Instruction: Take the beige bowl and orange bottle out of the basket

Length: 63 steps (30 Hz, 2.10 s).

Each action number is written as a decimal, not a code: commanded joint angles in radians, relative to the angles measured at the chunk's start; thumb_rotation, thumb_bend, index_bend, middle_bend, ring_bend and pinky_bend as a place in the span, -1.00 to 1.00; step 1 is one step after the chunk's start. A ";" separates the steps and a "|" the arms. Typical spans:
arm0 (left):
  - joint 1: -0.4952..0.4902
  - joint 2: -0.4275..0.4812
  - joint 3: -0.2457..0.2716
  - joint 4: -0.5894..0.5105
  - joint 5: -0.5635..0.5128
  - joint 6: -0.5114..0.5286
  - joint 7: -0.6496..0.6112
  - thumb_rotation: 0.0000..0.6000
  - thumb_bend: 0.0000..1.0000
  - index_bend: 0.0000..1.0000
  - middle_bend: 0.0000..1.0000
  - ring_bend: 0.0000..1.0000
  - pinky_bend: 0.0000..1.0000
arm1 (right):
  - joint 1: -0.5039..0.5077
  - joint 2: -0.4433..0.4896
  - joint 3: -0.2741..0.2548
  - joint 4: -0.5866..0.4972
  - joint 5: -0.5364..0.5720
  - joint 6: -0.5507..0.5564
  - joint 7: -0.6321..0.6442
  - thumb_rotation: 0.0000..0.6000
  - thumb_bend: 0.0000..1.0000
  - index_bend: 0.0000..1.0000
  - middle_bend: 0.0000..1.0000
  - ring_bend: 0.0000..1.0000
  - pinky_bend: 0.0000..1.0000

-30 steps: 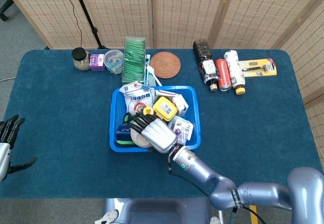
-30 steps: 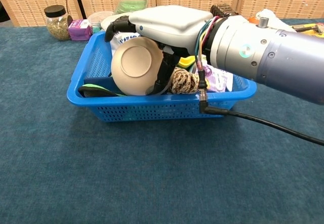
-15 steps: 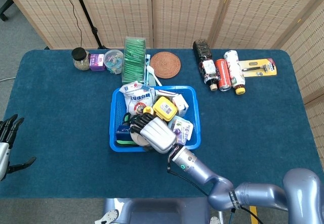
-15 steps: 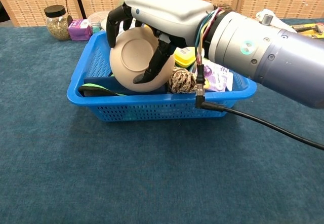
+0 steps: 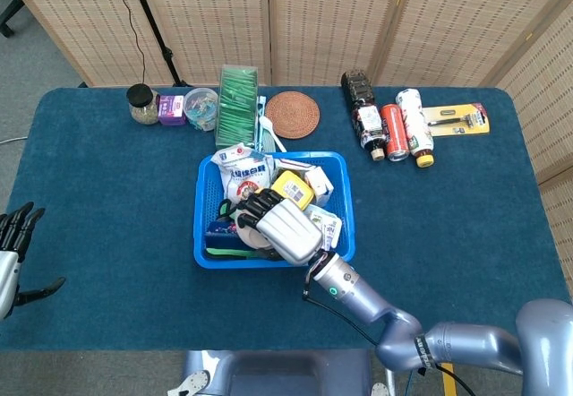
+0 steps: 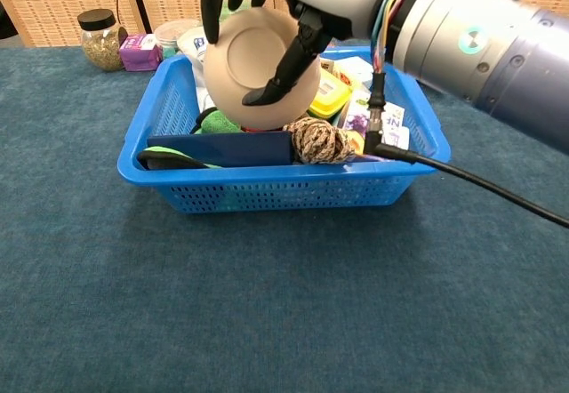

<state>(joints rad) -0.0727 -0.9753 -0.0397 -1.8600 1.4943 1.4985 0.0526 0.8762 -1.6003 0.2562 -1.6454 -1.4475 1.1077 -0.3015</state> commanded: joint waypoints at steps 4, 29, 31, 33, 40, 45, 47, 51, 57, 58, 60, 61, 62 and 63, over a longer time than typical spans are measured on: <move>-0.003 -0.002 -0.001 -0.003 -0.003 -0.005 0.009 1.00 -0.87 -1.00 -1.00 -1.00 -1.00 | -0.033 0.084 0.024 -0.051 0.007 0.037 -0.008 1.00 -0.49 -0.14 -0.38 -0.45 -0.16; -0.004 -0.014 0.006 -0.020 0.000 -0.011 0.061 1.00 -0.87 -1.00 -1.00 -1.00 -1.00 | -0.207 0.336 -0.001 0.145 0.116 0.030 0.283 1.00 -0.47 -0.10 -0.37 -0.43 -0.16; -0.004 -0.016 0.006 -0.021 -0.002 -0.011 0.064 1.00 -0.87 -1.00 -1.00 -1.00 -1.00 | -0.211 0.320 -0.014 0.186 0.114 0.020 0.311 1.00 -0.47 -0.10 -0.37 -0.43 -0.16; -0.004 -0.017 0.005 -0.022 -0.004 -0.012 0.067 1.00 -0.87 -1.00 -1.00 -1.00 -1.00 | -0.215 0.299 -0.029 0.233 0.113 0.006 0.336 1.00 -0.47 -0.10 -0.37 -0.43 -0.16; -0.007 -0.020 0.004 -0.021 -0.009 -0.016 0.075 1.00 -0.87 -1.00 -1.00 -1.00 -1.00 | -0.219 0.223 -0.071 0.400 0.101 -0.036 0.397 1.00 -0.45 -0.10 -0.37 -0.42 -0.16; -0.008 -0.019 0.002 -0.021 -0.014 -0.017 0.074 1.00 -0.87 -1.00 -1.00 -1.00 -1.00 | -0.228 0.199 -0.087 0.454 0.094 -0.050 0.442 1.00 -0.45 -0.10 -0.37 -0.42 -0.16; -0.009 -0.018 0.002 -0.021 -0.014 -0.019 0.075 1.00 -0.87 -1.00 -1.00 -1.00 -1.00 | -0.235 0.196 -0.098 0.463 0.088 -0.054 0.450 1.00 -0.45 -0.10 -0.37 -0.42 -0.16; -0.009 -0.018 0.003 -0.022 -0.013 -0.019 0.075 1.00 -0.87 -1.00 -1.00 -1.00 -1.00 | -0.246 0.199 -0.116 0.468 0.082 -0.072 0.473 1.00 -0.45 -0.10 -0.37 -0.42 -0.16; -0.010 -0.018 0.004 -0.022 -0.012 -0.021 0.079 1.00 -0.87 -1.00 -1.00 -1.00 -1.00 | -0.246 0.231 -0.129 0.431 0.082 -0.124 0.516 1.00 -0.45 -0.14 -0.38 -0.42 -0.16; -0.010 -0.019 0.005 -0.023 -0.011 -0.022 0.080 1.00 -0.87 -1.00 -1.00 -1.00 -1.00 | -0.245 0.236 -0.129 0.425 0.084 -0.133 0.522 1.00 -0.45 -0.19 -0.41 -0.44 -0.17; -0.010 -0.018 0.005 -0.023 -0.012 -0.022 0.081 1.00 -0.87 -1.00 -1.00 -1.00 -1.00 | -0.242 0.247 -0.134 0.411 0.082 -0.154 0.543 1.00 -0.45 -0.42 -0.61 -0.61 -0.25; -0.010 -0.018 0.005 -0.023 -0.013 -0.022 0.080 1.00 -0.87 -1.00 -1.00 -1.00 -1.00 | -0.239 0.258 -0.138 0.399 0.079 -0.173 0.563 1.00 -0.45 -0.54 -0.71 -0.70 -0.30; -0.009 -0.018 0.004 -0.024 -0.014 -0.021 0.080 1.00 -0.87 -1.00 -1.00 -1.00 -1.00 | -0.236 0.270 -0.144 0.389 0.074 -0.192 0.583 1.00 -0.45 -0.73 -0.85 -0.84 -0.39; -0.009 -0.018 0.004 -0.023 -0.015 -0.021 0.080 1.00 -0.87 -1.00 -1.00 -1.00 -1.00 | -0.232 0.283 -0.149 0.378 0.069 -0.211 0.603 1.00 -0.44 -0.88 -0.95 -0.94 -0.52</move>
<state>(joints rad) -0.0821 -0.9930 -0.0356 -1.8835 1.4796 1.4773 0.1330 0.6371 -1.3407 0.1180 -1.2461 -1.3699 0.9289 0.2684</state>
